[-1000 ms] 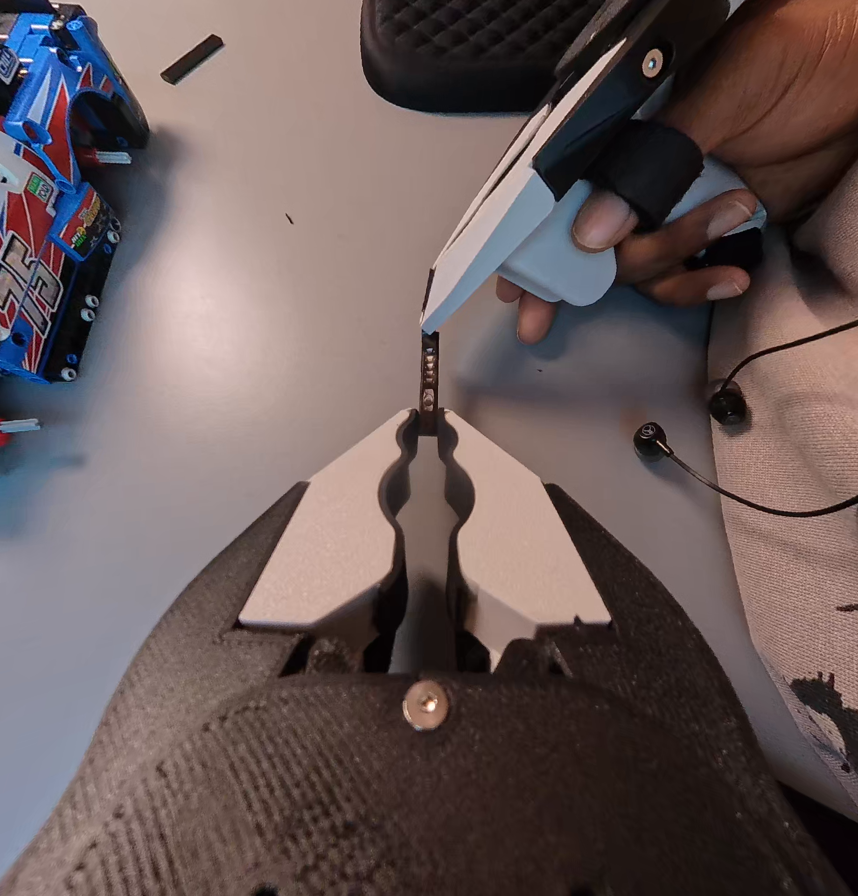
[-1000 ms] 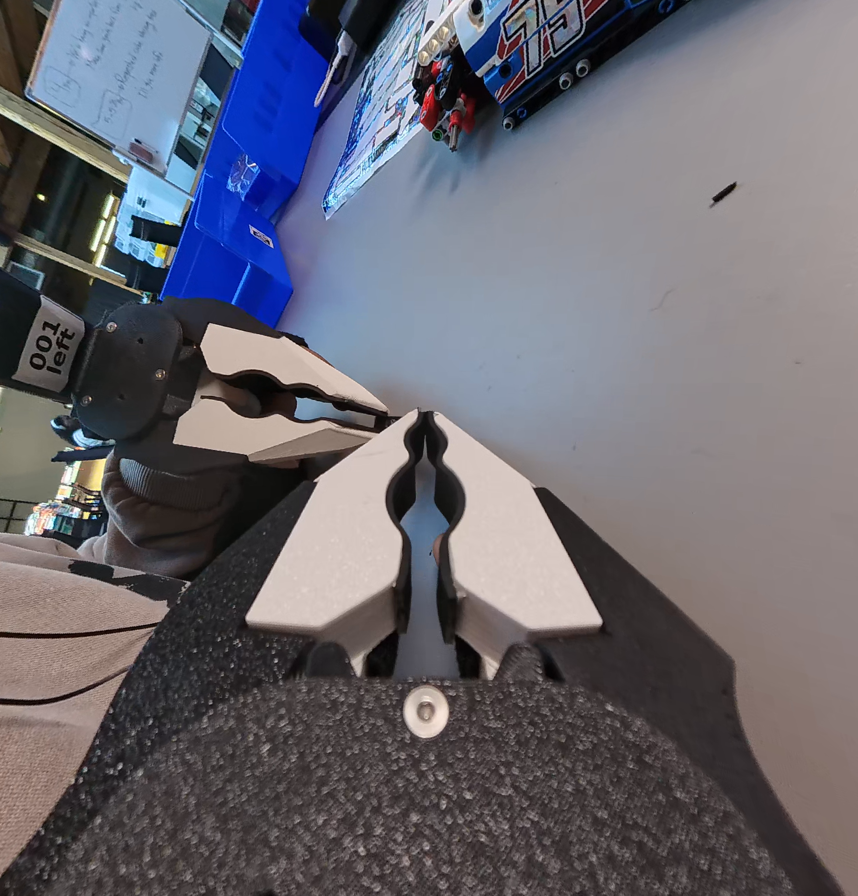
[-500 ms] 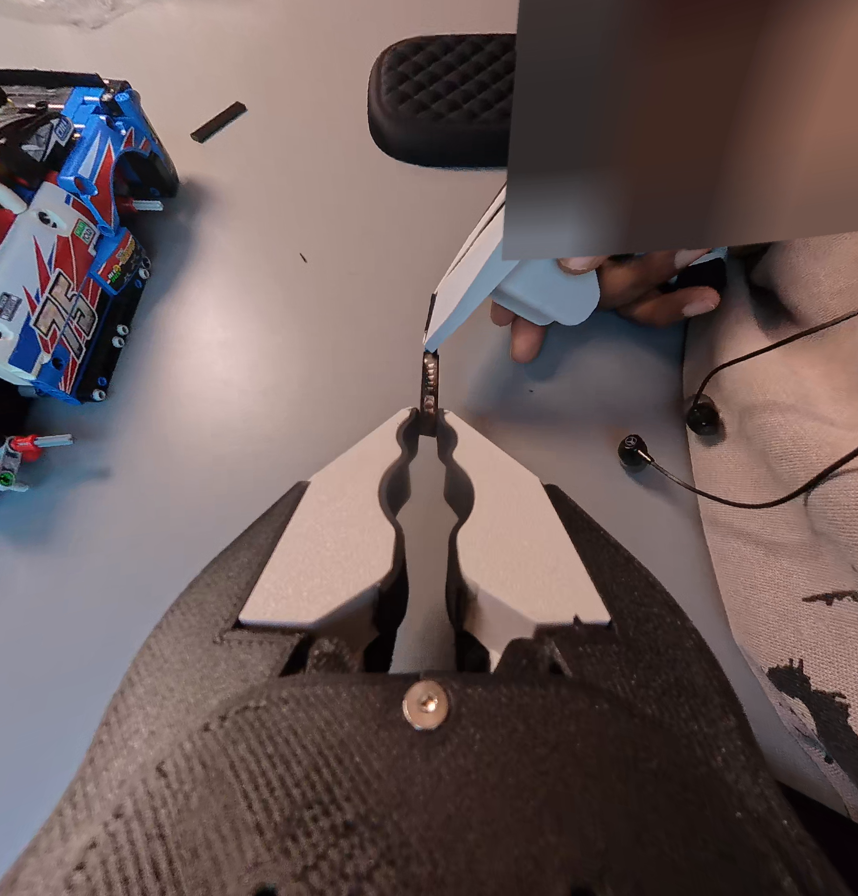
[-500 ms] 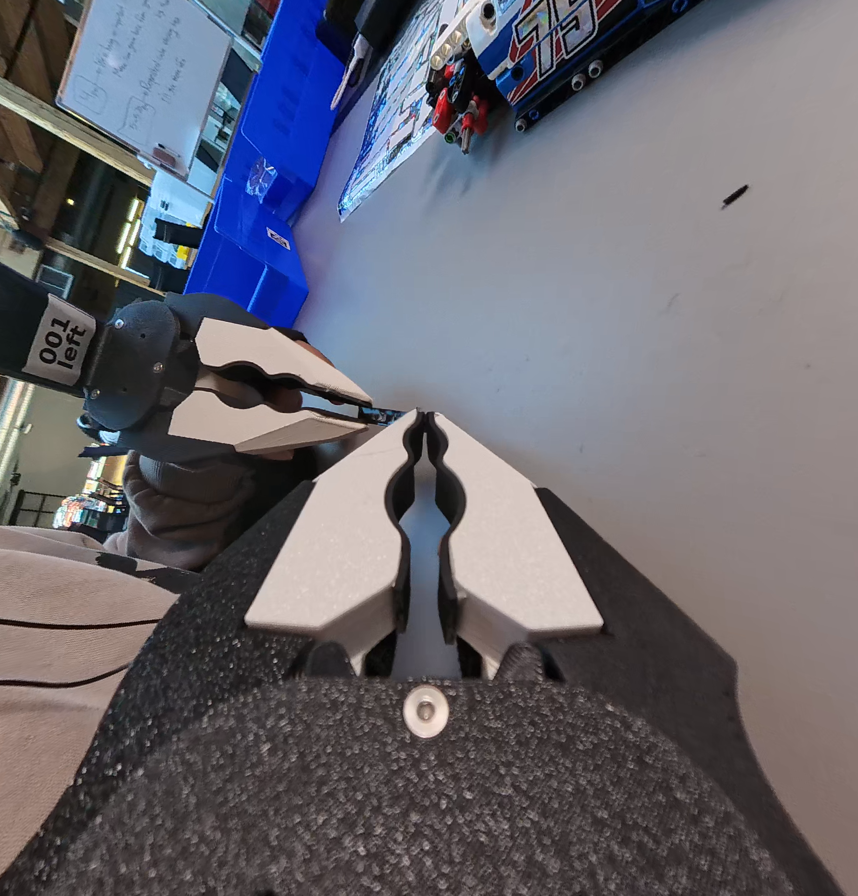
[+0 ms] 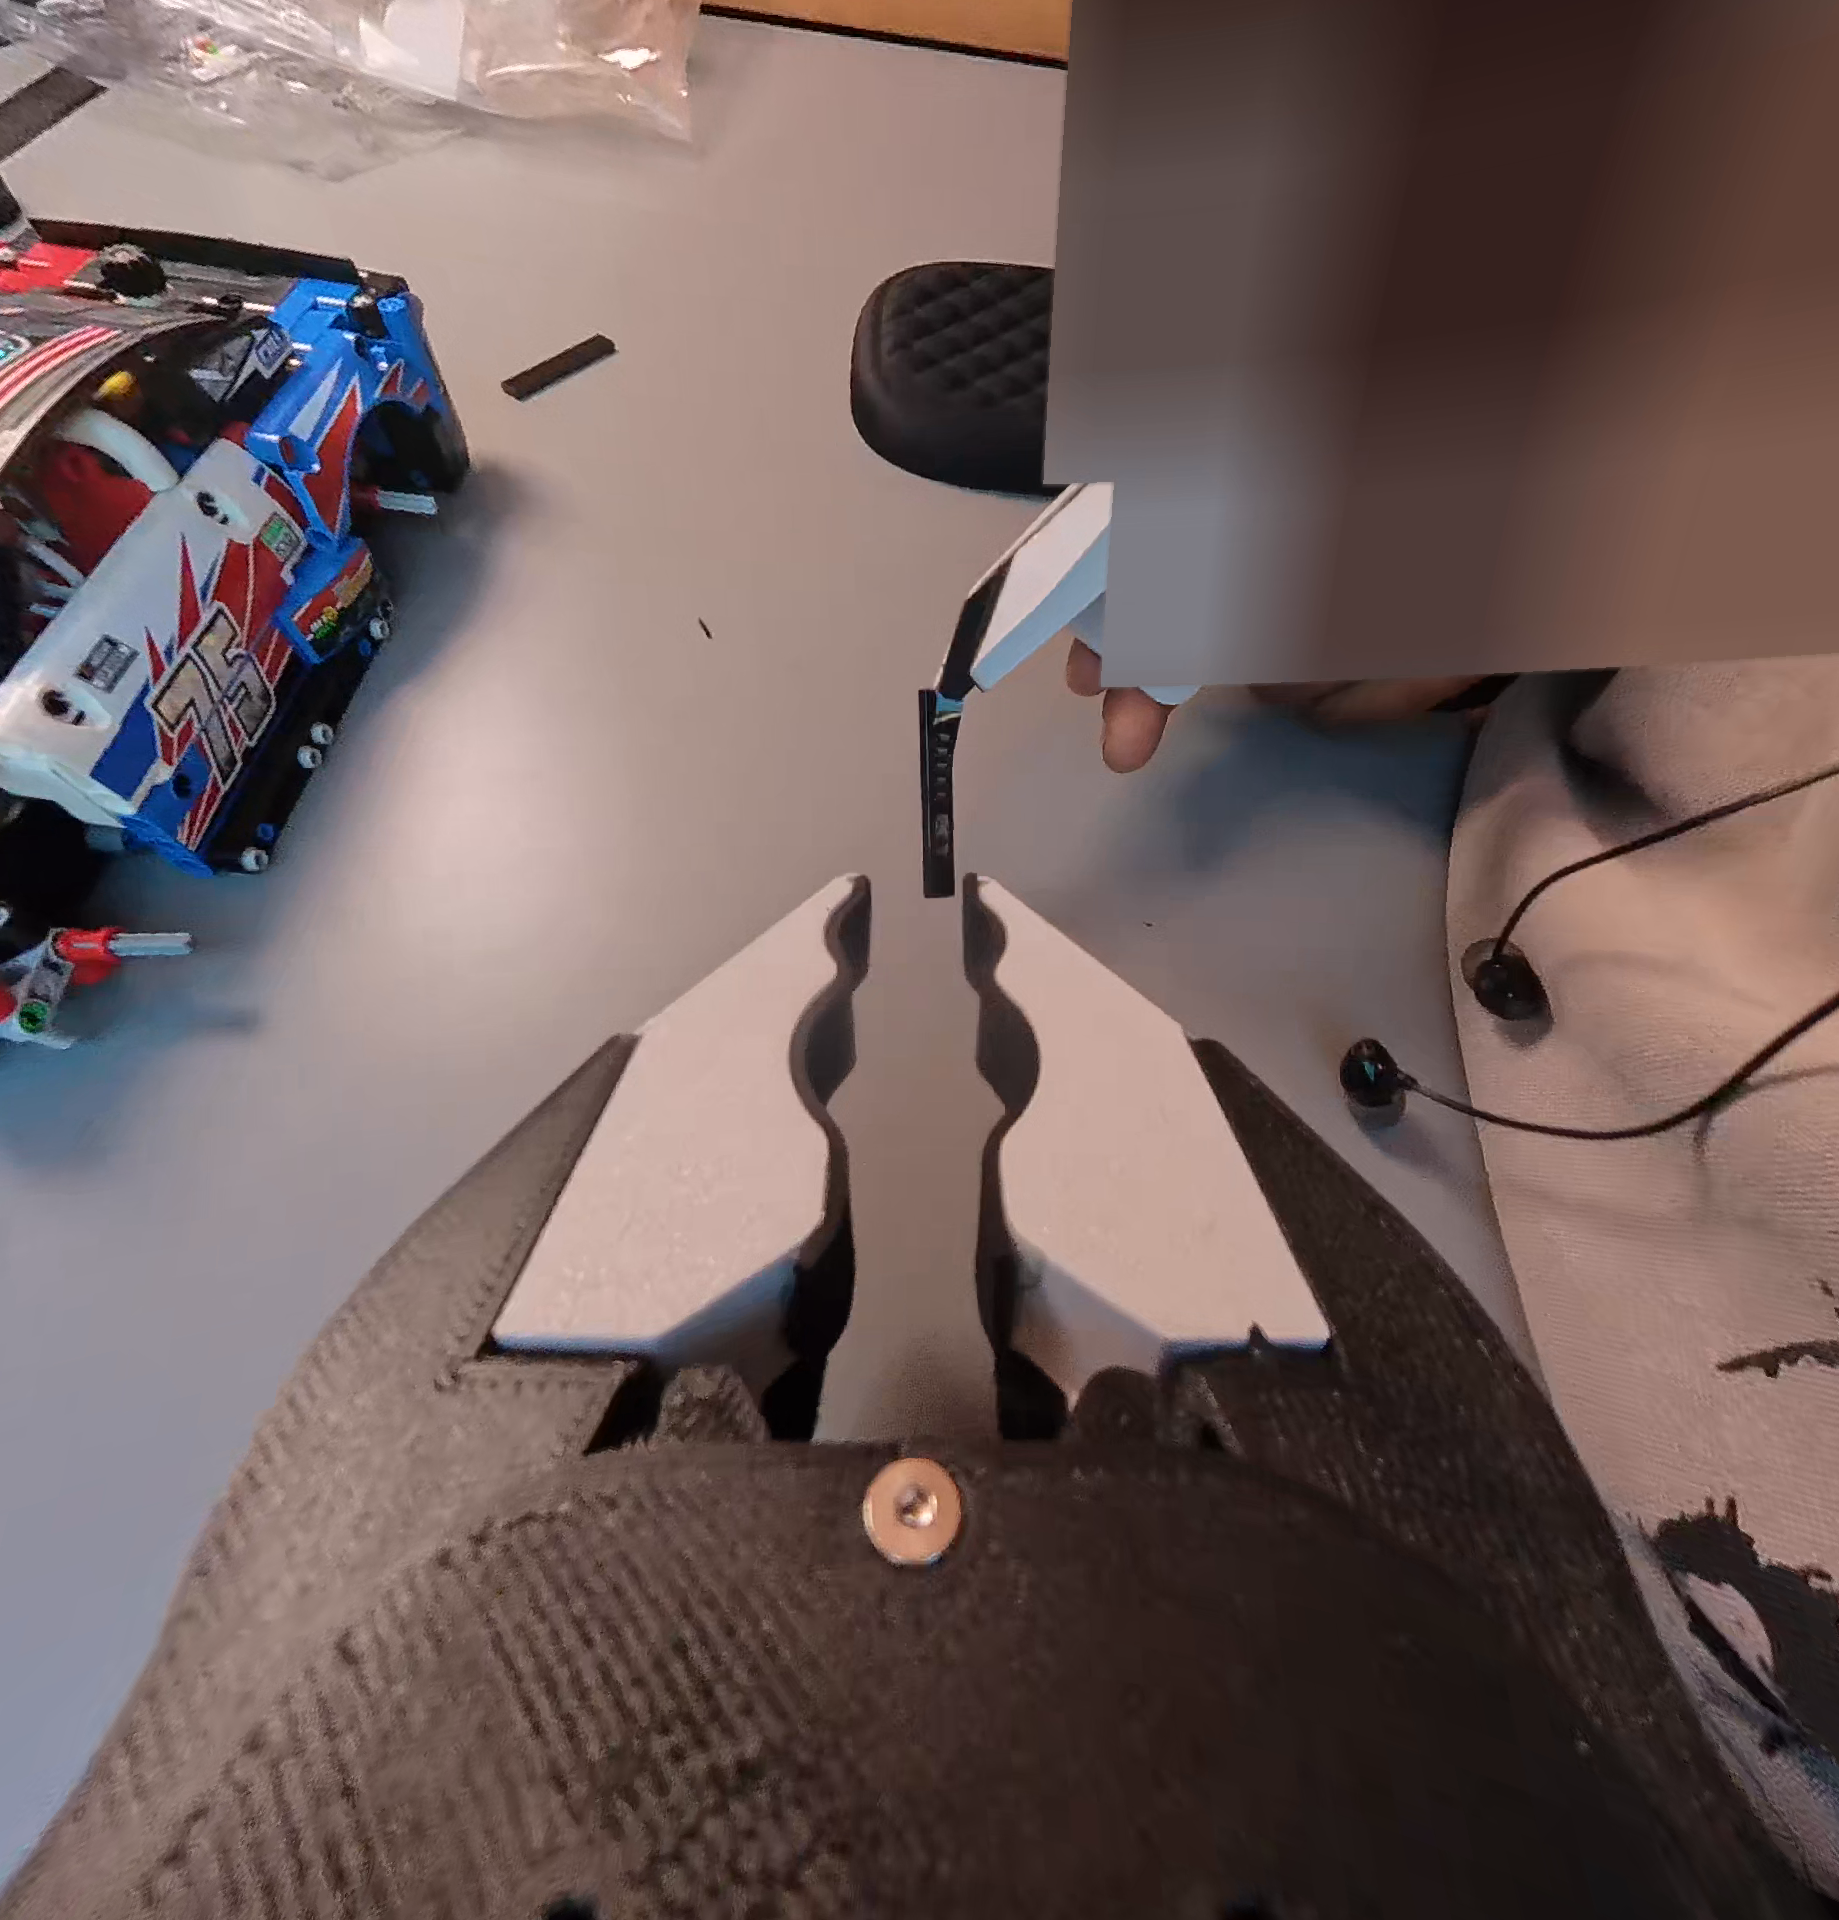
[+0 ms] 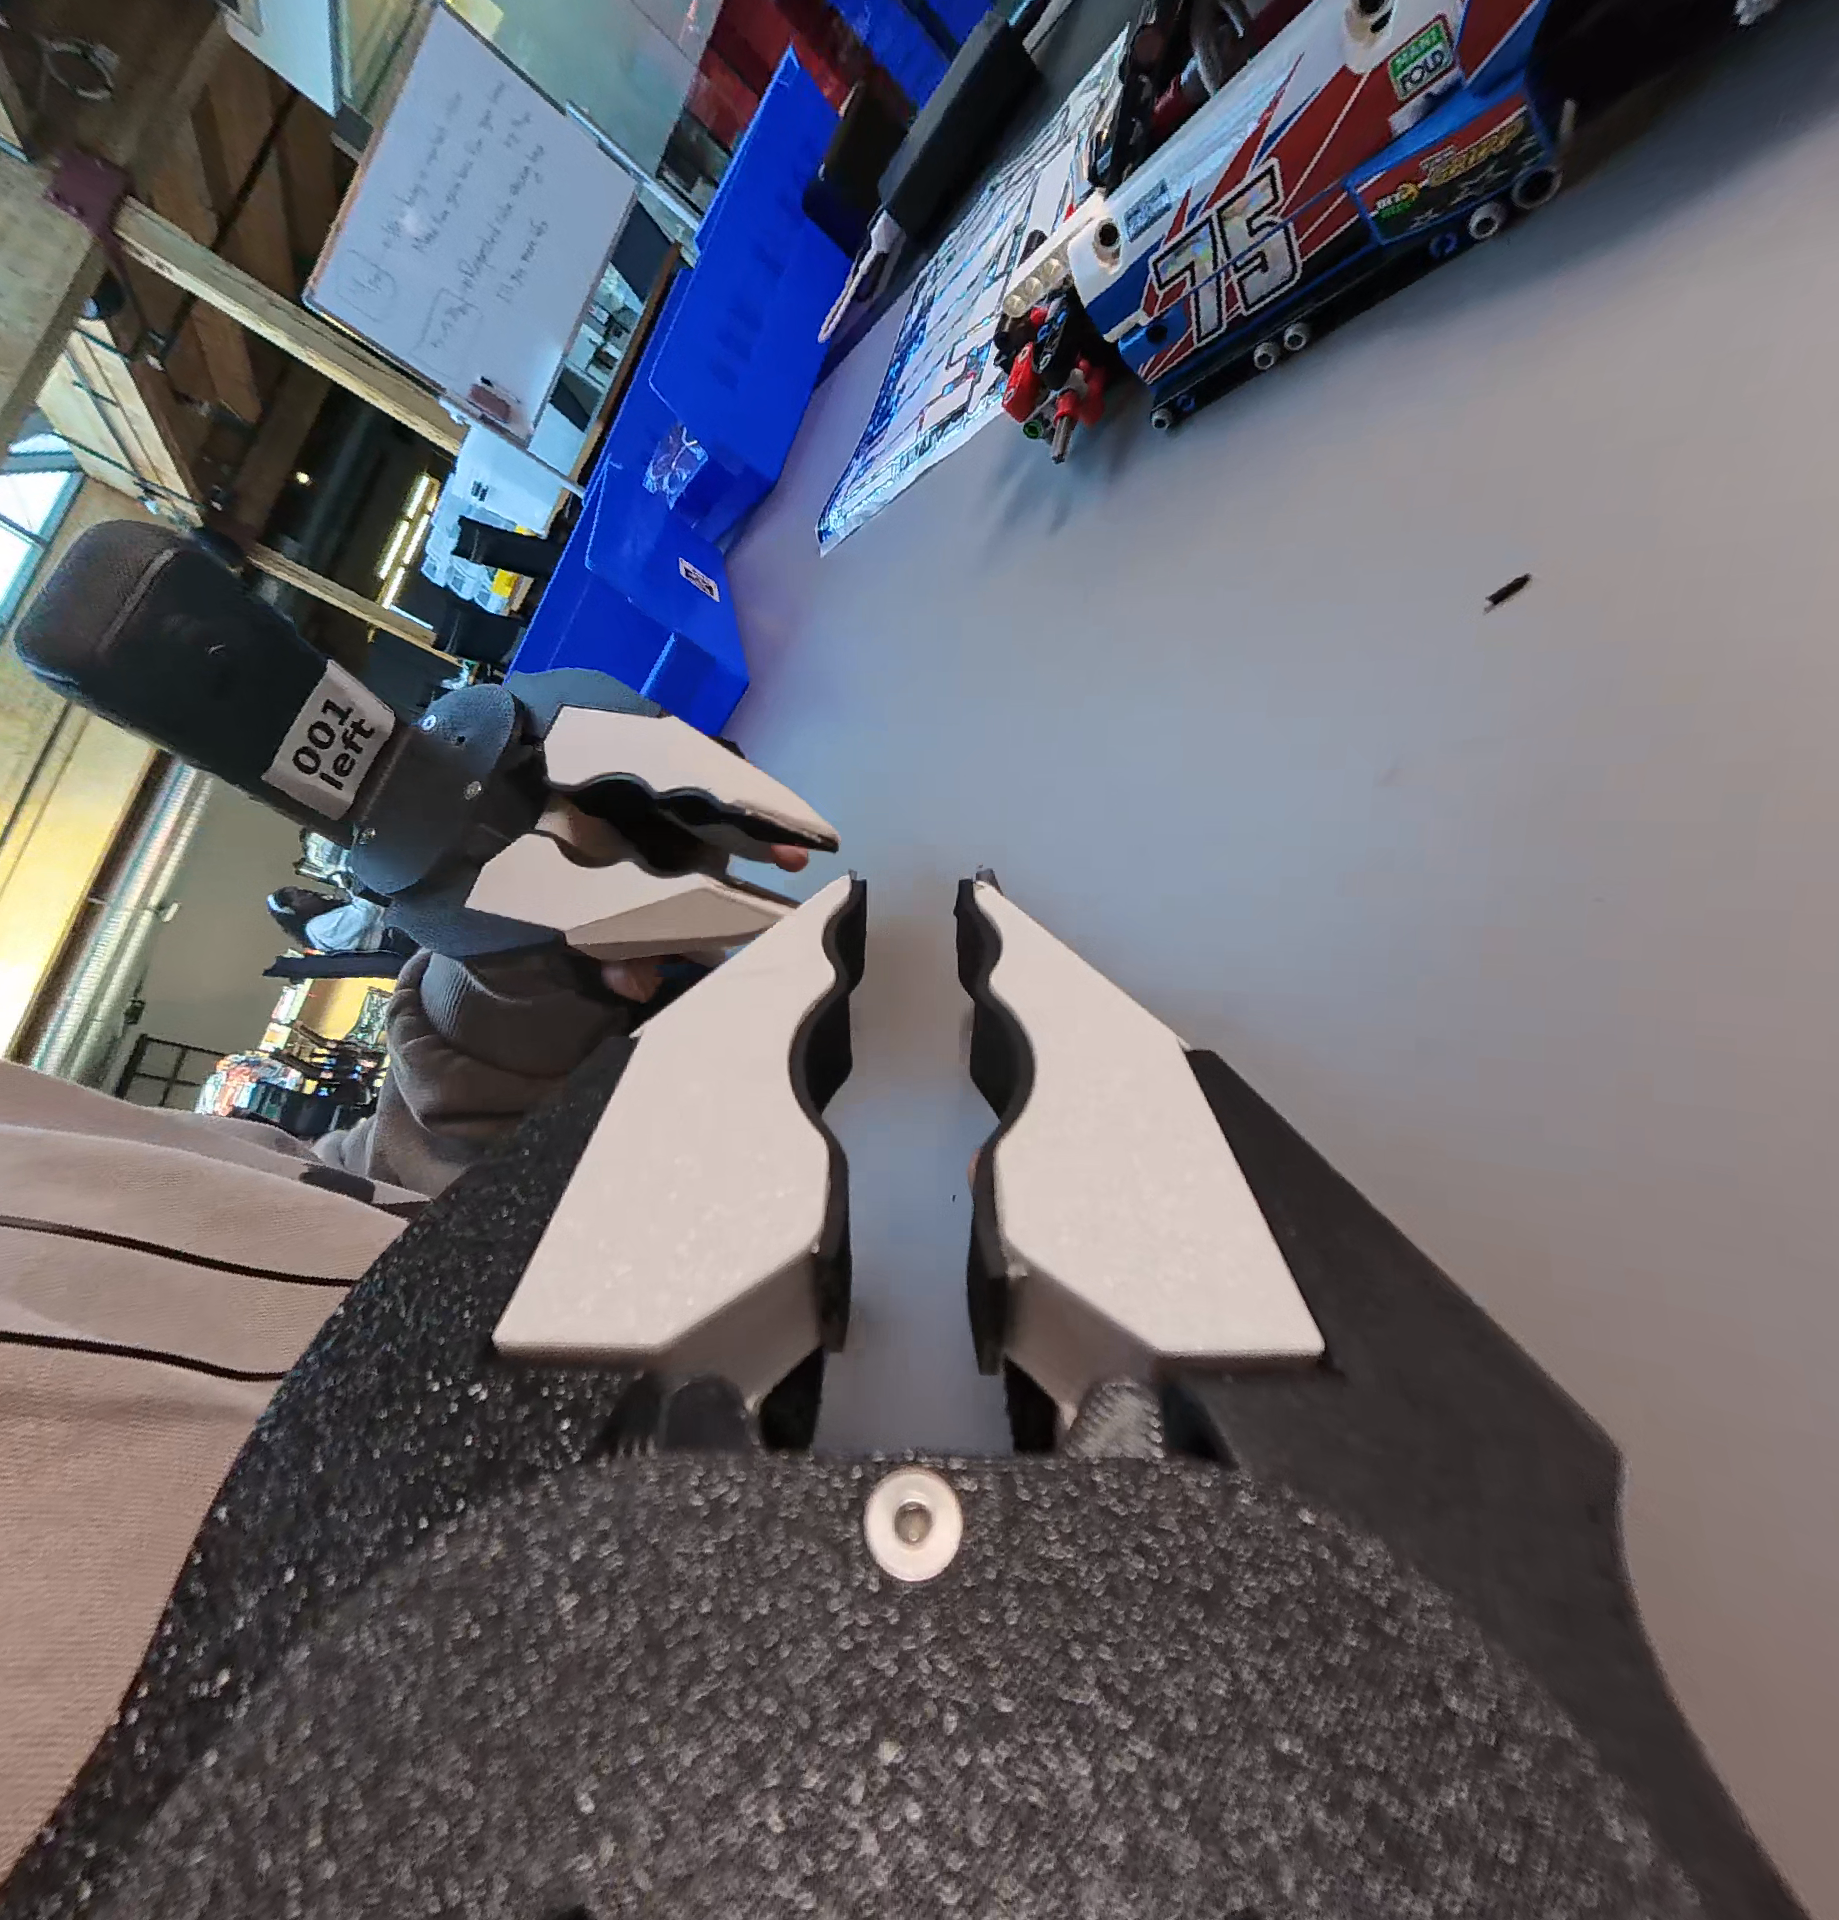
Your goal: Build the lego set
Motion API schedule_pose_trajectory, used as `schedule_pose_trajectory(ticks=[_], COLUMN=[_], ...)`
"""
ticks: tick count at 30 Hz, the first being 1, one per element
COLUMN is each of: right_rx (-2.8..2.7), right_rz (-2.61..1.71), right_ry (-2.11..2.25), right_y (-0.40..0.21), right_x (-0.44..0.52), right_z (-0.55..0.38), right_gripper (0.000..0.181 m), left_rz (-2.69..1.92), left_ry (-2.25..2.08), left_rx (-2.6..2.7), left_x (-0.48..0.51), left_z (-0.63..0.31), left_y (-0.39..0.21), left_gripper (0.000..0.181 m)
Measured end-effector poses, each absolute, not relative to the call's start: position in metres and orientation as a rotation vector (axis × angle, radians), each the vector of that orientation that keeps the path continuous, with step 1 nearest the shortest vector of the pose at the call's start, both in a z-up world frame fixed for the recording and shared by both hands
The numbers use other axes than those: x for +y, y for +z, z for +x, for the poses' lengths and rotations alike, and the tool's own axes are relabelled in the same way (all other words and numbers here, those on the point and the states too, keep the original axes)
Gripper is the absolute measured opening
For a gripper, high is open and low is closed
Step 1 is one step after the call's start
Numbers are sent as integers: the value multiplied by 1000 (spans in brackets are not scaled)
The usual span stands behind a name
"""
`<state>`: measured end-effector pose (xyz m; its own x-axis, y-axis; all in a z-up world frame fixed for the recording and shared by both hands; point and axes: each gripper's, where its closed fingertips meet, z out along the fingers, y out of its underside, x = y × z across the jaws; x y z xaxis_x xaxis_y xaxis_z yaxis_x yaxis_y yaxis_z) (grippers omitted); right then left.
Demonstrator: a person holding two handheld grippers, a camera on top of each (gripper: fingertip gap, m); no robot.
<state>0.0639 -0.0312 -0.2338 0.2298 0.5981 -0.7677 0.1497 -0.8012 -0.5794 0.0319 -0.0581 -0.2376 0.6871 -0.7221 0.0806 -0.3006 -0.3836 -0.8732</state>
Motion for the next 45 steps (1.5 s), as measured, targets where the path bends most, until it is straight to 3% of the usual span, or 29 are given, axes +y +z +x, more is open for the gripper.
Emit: schedule_pose_trajectory(ticks=[4,7,9,13,19,24,33,39,41,45], right_rx=[-698,-742,-780,-873,-1302,-1441,-1273,-1405,-1346,-863], right_rz=[-2089,-2051,-2018,-1957,-1755,-1629,-1721,-1676,-1693,-1813], right_ry=[1632,1673,1686,1704,1579,1465,1738,1775,1853,2134], right_y=[-227,-221,-217,-208,-201,-187,-190,-194,-189,-173], right_x=[-33,-40,-44,-51,-62,-42,-59,-71,-64,-15], right_z=[63,61,61,62,72,79,66,63,61,63], right_gripper=[14,14,14,14,10,21,20,0,0,0], left_rz=[-2041,-2008,-1968,-1936,-1908,-1882,-1851,-1844,-1827,-1762], left_ry=[-565,-715,-853,-1038,-1249,-1467,-1586,-1551,-1530,-1299], left_rx=[766,738,727,725,725,620,490,502,471,366], left_x=[-49,-44,-44,-50,-66,-73,-71,-74,-70,-50], left_z=[40,57,68,76,82,84,81,82,76,45], left_y=[-256,-250,-240,-234,-223,-212,-203,-200,-198,-188], left_gripper=[36,38,33,1,0,0,0,0,1,25])
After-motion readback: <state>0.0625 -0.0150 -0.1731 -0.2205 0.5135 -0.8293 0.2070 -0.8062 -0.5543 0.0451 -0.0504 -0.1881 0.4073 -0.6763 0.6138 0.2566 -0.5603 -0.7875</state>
